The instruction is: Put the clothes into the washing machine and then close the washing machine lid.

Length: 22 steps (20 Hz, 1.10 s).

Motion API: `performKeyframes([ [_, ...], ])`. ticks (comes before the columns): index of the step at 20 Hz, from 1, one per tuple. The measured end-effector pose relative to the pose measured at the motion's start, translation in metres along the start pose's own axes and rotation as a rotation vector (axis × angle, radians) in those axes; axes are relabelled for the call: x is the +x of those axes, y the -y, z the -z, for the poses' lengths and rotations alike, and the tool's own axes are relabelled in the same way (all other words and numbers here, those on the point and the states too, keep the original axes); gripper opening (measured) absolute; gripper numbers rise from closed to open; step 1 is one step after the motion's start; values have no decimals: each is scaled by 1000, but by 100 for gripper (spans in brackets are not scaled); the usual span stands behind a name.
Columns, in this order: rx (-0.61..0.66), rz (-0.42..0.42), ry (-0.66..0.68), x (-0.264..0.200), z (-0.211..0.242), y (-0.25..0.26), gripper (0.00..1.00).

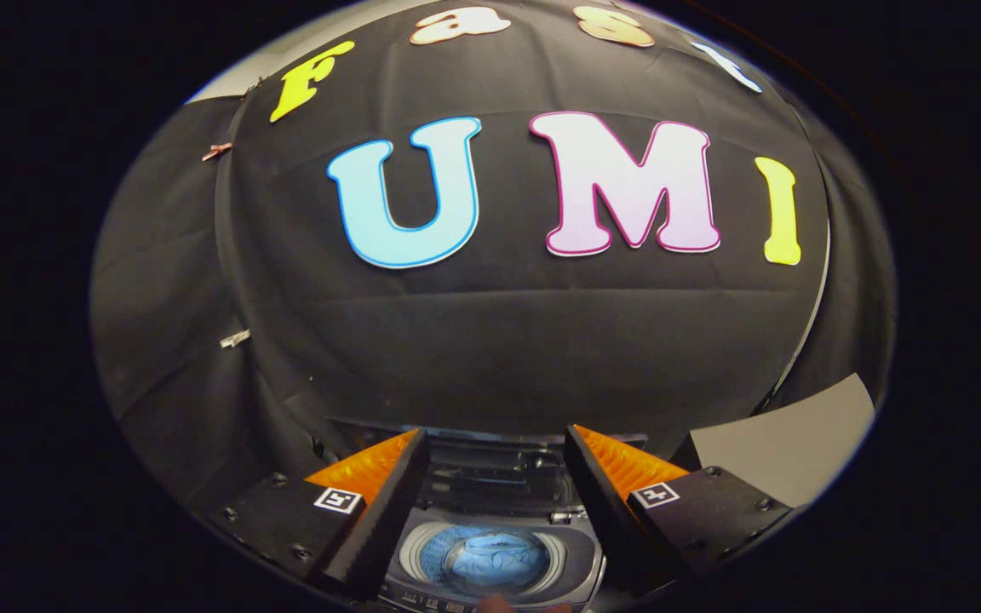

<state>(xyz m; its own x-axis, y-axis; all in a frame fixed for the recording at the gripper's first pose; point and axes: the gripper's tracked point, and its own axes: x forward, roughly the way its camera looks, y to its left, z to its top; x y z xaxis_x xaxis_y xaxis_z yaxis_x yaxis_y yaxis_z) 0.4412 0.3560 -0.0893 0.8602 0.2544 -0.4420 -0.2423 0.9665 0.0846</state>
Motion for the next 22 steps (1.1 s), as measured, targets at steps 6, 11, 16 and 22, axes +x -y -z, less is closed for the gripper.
performKeyframes([
  [6,43,5,28,39,-15,7,99],
  [11,33,34,-35,76,9,15,99],
  [16,-15,60,-91,109,48,26,100],
  [22,-15,47,-130,95,55,27,100],
])
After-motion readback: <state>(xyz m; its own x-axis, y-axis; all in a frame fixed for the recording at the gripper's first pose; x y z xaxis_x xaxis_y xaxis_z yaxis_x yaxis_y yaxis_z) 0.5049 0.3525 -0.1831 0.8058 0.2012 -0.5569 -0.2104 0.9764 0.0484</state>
